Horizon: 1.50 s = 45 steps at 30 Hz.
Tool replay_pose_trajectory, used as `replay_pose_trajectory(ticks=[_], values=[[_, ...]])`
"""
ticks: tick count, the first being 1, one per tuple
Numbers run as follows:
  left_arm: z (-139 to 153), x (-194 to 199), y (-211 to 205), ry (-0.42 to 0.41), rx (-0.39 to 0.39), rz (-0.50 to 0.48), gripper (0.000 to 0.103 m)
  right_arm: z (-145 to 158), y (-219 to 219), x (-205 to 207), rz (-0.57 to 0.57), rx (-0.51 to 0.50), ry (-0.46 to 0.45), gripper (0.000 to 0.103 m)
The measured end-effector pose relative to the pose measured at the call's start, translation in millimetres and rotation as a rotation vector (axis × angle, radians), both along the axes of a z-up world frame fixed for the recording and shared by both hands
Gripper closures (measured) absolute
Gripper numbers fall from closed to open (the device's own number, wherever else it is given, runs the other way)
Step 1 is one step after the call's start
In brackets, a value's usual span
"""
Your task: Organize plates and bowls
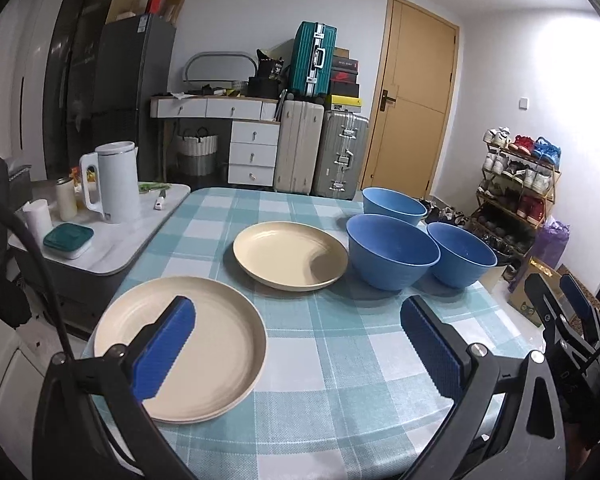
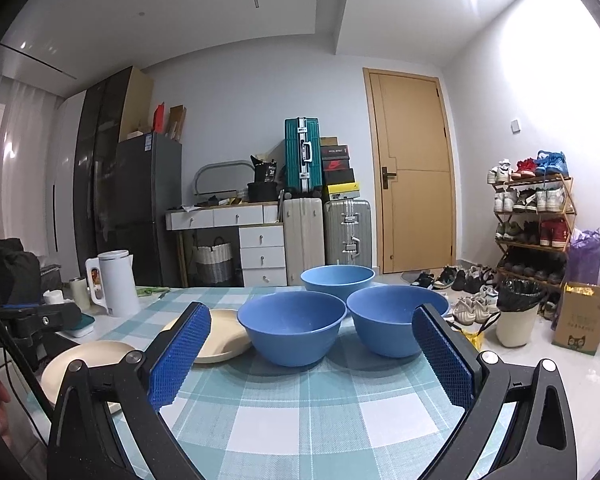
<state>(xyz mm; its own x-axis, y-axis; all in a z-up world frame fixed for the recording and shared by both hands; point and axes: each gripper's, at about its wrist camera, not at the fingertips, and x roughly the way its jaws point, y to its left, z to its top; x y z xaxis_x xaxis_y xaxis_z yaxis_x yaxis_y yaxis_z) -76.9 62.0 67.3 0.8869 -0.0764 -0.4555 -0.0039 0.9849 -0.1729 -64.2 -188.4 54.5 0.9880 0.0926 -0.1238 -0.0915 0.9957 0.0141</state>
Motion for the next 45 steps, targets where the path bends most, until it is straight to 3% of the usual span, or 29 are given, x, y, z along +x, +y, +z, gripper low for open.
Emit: replay_pose_trajectory(ticks=[7, 18, 29, 33, 40, 43, 45], values=[[2, 2, -1, -0.016, -0.013, -0.001, 0.000, 9, 8, -11, -0.021, -0.064, -0.015, 0.001], [5, 5, -1, -0.035, 0.033, 0.064, 0.000, 3, 11, -9, -0.008, -0.045, 0.052, 0.001], [13, 38, 18, 0.058, 0.041, 0.070, 0.000, 7, 37, 42, 0.122, -0.046, 0.177, 0.001], [25, 70, 46, 0.070, -0.044, -0.009, 0.000, 12, 55, 75, 0.200, -0.028, 0.240, 0.001], [7, 176, 81, 0.326, -0.046, 0.019, 0.000, 3, 71, 121, 0.277, 0.149, 0.343, 0.001], [-19, 219, 93, 0.471, -0.182, -0.037, 0.000, -7, 78, 138, 0.291, 0.192, 0.376, 0.001], [-32, 239, 96, 0.540, -0.203, -0.019, 0.000, -14, 82, 149, 0.292, 0.197, 0.372, 0.001]])
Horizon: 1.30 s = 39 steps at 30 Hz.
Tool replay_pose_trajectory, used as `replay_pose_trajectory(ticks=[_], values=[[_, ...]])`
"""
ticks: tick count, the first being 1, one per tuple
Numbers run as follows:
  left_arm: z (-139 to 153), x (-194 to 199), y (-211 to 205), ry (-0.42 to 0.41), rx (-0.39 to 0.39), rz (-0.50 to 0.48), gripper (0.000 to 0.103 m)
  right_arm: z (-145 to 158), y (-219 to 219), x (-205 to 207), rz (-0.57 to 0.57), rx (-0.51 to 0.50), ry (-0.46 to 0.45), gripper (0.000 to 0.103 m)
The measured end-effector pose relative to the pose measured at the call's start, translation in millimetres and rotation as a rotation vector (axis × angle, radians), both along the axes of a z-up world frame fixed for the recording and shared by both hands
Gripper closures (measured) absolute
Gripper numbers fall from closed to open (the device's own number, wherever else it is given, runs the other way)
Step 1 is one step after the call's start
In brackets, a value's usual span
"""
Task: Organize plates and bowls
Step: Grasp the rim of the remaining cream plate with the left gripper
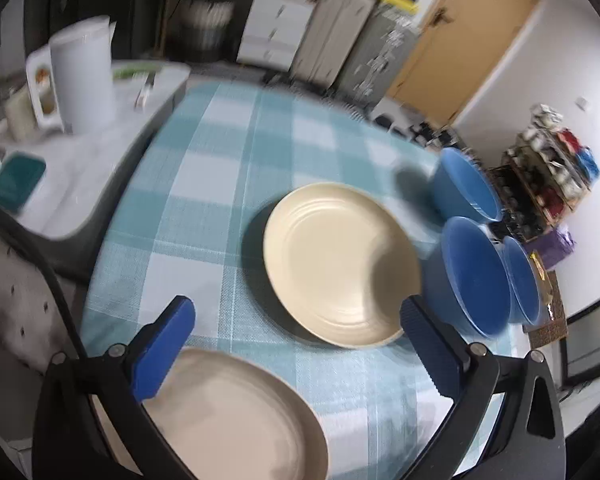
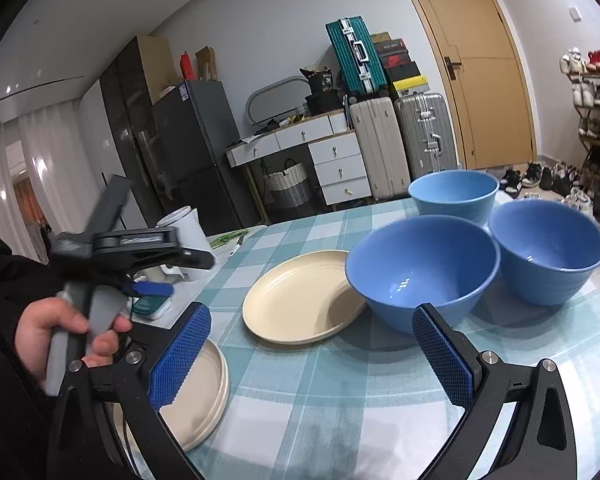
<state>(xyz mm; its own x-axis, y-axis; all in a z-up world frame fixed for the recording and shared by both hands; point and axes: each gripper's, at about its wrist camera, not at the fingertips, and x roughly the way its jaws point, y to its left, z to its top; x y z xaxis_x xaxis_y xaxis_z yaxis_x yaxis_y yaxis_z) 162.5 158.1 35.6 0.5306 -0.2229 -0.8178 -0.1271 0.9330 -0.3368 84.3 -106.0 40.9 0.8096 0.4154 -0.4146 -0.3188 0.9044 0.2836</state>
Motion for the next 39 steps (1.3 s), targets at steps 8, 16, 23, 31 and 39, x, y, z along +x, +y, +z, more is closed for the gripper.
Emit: replay_pose_trajectory(ticks=[8, 16, 23, 31, 39], values=[[-30, 55, -17, 0.116, 0.127, -0.055, 0.001, -26, 4, 31, -0.004, 0.029, 0.030, 0.001], [-51, 92, -22, 0.182, 0.130, -0.112, 0.002, -46, 7, 43, -0.010, 0.014, 0.035, 0.001], [-72, 107, -20, 0.242, 0.141, -0.133, 0.040, -64, 12, 53, 0.009, 0.014, 0.069, 0.001], [-83, 110, -21, 0.262, 0.144, -0.218, 0.086, -71, 16, 54, 0.023, 0.036, 0.099, 0.001], [-82, 106, -7, 0.283, 0.136, -0.246, 0.087, -84, 18, 59, -0.020, 0.159, 0.243, 0.001]])
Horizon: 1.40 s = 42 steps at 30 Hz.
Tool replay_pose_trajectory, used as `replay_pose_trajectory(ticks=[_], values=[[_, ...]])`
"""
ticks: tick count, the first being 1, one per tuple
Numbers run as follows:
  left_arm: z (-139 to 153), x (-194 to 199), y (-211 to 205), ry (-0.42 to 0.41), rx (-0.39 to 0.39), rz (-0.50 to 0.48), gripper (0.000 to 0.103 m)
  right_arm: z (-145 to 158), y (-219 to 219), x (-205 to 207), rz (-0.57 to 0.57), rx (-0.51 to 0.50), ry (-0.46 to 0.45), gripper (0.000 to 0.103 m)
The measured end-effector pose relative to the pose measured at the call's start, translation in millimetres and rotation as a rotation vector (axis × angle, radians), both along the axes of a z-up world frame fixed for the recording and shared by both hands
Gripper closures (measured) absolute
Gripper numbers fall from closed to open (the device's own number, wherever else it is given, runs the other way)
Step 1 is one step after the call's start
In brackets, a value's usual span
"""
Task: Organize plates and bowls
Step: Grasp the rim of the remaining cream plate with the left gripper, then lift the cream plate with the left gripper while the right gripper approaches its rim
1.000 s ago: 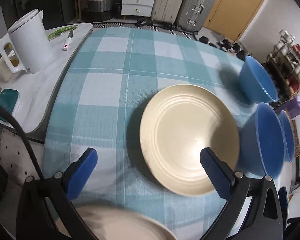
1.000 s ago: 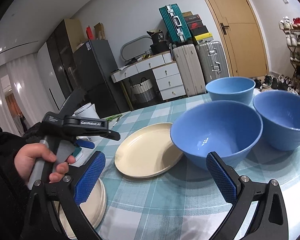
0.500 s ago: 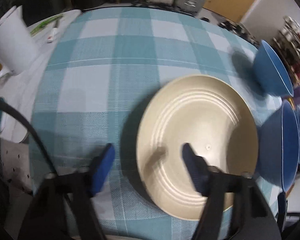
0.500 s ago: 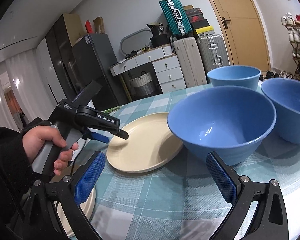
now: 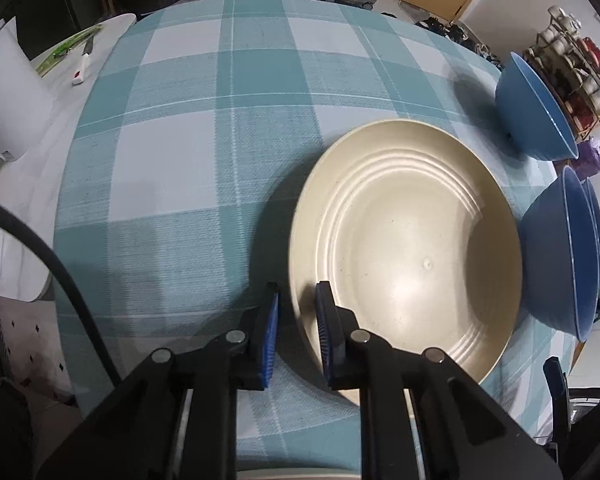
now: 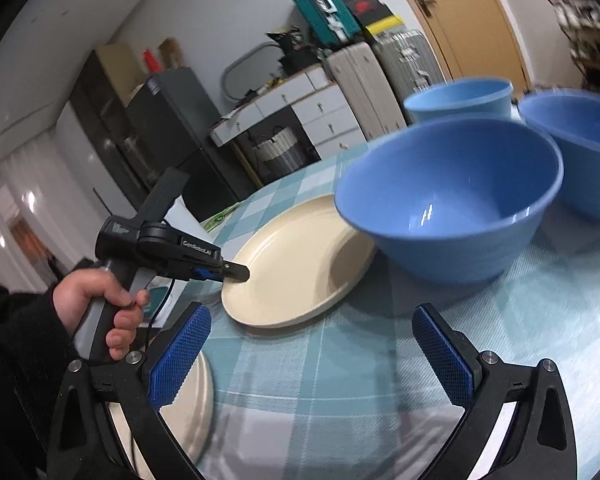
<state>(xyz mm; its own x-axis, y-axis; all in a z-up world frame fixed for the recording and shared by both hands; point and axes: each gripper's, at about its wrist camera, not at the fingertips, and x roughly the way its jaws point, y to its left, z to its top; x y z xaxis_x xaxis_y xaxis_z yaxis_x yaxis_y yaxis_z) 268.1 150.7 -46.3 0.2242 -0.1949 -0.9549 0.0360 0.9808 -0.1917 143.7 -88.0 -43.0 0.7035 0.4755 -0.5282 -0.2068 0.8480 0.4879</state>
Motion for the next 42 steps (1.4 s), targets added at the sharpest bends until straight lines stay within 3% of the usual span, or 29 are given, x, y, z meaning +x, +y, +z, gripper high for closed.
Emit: replay_pose_trajectory(ticks=[9, 13, 17, 27, 31, 34, 36, 37, 38, 40, 42], values=[[1, -5, 14, 0.013, 0.069, -0.028, 0.087, -9, 9, 9, 0.013, 0.127, 0.121, 0.001], [0, -7, 28, 0.035, 0.062, -0.022, 0.087, -4, 14, 10, 0.052, 0.146, 0.148, 0.001], [-1, -10, 41, 0.042, 0.034, 0.000, 0.087, 14, 26, 8, 0.096, 0.079, 0.095, 0.001], [0, -27, 64, 0.058, 0.087, 0.029, 0.087, 92, 58, 40, 0.244, -0.044, -0.068, 0.001], [0, -33, 79, 0.068, 0.072, 0.064, 0.087, 112, 80, 73, 0.285, -0.062, -0.030, 0.001], [0, -37, 87, 0.070, 0.055, 0.085, 0.087, 106, 107, 105, 0.318, -0.114, 0.066, 0.001], [-1, -40, 91, 0.072, 0.044, 0.097, 0.087, 90, 123, 126, 0.324, -0.159, 0.150, 0.006], [-1, -41, 93, 0.073, 0.038, 0.103, 0.086, 81, 132, 134, 0.342, -0.183, 0.198, 0.025], [-1, -42, 94, 0.072, 0.035, 0.106, 0.086, 72, 139, 141, 0.356, -0.205, 0.246, 0.037], [-1, -45, 96, 0.071, 0.032, 0.108, 0.085, 56, 147, 149, 0.370, -0.228, 0.299, 0.037], [-1, -47, 99, 0.076, 0.027, 0.114, 0.085, 48, 150, 153, 0.335, -0.290, 0.289, 0.037]])
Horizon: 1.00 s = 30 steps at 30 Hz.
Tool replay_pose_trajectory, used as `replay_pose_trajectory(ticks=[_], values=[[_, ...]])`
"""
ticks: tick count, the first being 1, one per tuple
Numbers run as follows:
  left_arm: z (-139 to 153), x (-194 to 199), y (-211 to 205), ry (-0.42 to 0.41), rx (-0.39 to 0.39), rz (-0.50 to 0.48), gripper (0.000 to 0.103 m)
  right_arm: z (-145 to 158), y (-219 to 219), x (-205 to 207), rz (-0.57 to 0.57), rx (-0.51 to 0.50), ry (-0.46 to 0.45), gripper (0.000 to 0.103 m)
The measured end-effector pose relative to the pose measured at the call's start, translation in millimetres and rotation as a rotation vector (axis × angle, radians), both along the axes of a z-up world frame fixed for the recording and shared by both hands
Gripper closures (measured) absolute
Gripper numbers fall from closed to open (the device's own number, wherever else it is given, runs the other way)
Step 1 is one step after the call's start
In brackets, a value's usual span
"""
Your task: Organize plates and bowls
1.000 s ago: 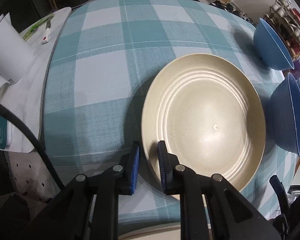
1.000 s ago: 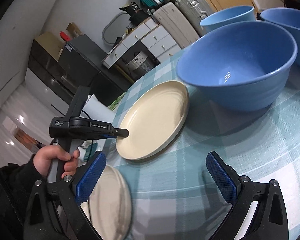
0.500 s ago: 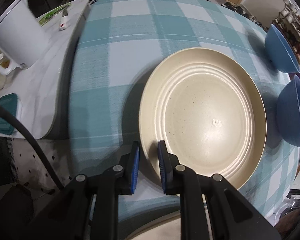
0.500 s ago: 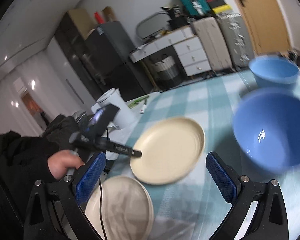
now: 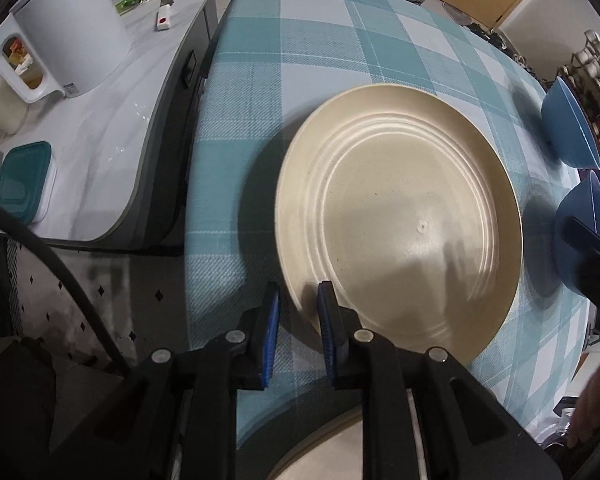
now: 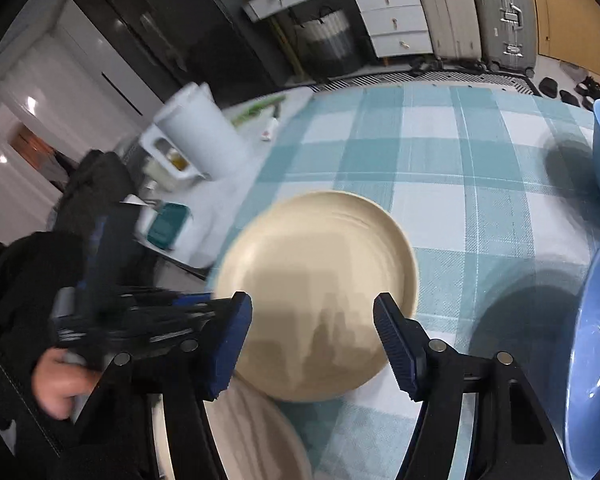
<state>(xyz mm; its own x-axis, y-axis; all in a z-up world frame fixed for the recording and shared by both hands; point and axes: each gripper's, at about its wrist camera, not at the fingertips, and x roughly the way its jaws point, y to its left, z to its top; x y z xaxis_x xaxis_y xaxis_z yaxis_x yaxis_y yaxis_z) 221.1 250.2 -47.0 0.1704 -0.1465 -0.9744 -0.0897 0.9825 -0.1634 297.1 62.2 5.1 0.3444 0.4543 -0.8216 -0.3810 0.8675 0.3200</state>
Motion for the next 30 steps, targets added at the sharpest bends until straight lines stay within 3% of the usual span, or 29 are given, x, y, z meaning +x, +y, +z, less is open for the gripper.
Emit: replay_pose_trajectory(ticks=[4, 9, 11, 13, 16, 19, 22, 25, 28, 30], values=[[-1, -3, 4, 0.002, -0.008, 0.006, 0.085, -12, -7, 9, -0.064, -0.035, -0.024, 0.037], [-1, -3, 4, 0.001, -0.005, -0.004, 0.084, -35, 1, 23, -0.019, -0.030, 0.054, 0.038], [-1, -4, 4, -0.002, -0.011, 0.001, 0.084, -41, 2, 28, -0.029, -0.027, 0.059, 0.048], [-1, -4, 6, -0.003, -0.016, 0.005, 0.084, -45, 4, 30, -0.025, -0.036, 0.061, 0.049], [-2, -5, 7, -0.002, -0.016, 0.005, 0.084, -43, 4, 27, -0.030, -0.057, 0.035, 0.054], [-2, -5, 6, -0.001, -0.006, 0.002, 0.084, -32, -3, 23, -0.058, -0.016, -0.008, 0.054], [-3, -6, 5, -0.002, -0.005, 0.004, 0.083, -31, -2, 26, -0.071, -0.078, -0.044, 0.054], [-2, -6, 5, 0.000, -0.010, 0.015, 0.082, -47, 1, 36, -0.074, -0.136, 0.017, 0.054], [-2, -6, 5, -0.002, -0.010, 0.020, 0.082, -67, 1, 42, -0.066, -0.122, 0.122, 0.055], [-2, -7, 6, -0.004, -0.012, 0.025, 0.082, -66, -1, 41, -0.074, -0.091, 0.107, 0.063]])
